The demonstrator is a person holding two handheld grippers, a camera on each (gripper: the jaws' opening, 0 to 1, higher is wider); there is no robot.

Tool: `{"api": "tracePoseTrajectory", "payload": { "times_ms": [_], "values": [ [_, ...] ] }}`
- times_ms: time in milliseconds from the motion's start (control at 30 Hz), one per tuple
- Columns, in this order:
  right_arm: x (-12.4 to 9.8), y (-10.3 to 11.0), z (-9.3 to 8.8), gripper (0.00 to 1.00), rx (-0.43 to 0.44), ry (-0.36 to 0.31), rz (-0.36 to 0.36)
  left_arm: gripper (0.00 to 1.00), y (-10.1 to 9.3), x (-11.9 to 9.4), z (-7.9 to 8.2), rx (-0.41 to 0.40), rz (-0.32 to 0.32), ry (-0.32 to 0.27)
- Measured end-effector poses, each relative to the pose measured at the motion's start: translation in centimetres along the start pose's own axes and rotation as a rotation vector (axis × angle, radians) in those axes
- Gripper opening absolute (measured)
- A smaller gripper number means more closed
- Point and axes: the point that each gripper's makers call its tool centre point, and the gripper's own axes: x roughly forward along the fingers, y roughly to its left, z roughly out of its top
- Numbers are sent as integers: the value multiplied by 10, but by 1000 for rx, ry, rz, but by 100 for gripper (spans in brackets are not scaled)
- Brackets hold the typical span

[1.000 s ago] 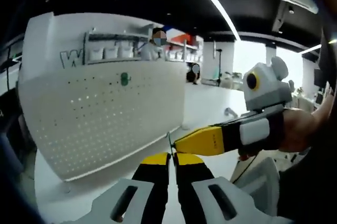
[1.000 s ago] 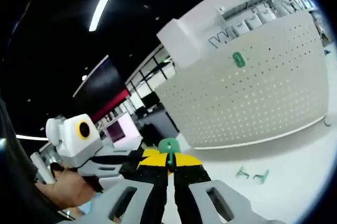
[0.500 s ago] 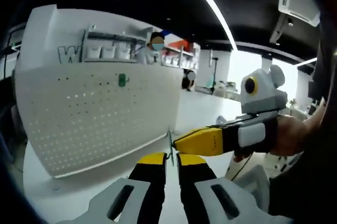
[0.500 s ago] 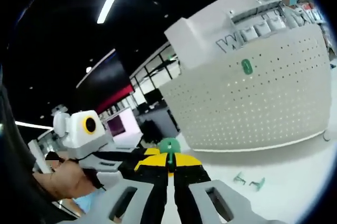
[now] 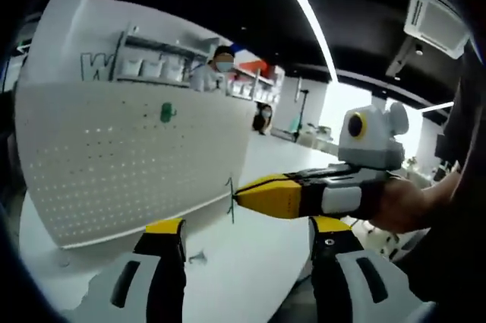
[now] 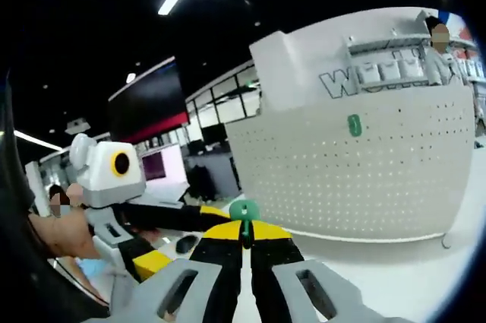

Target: Insert the hook assembly into the mounting plate slot until the hook locks in place.

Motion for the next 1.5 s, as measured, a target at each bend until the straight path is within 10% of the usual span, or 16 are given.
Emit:
{"api": "tracePoseTrajectory", "payload": {
  "times_ms": [533, 933, 1500],
  "values": [
    [1, -16, 2, 0, -65, 19, -26, 100, -12, -5, 19, -7, -42, -61],
    [6, -21, 2, 0, -109, 30, -42, 100, -12, -8, 23, -35, -30, -51],
    [11, -82, 25, 0, -165, -5, -186, 100, 17, -19, 25, -86, 43, -47]
  ]
}}
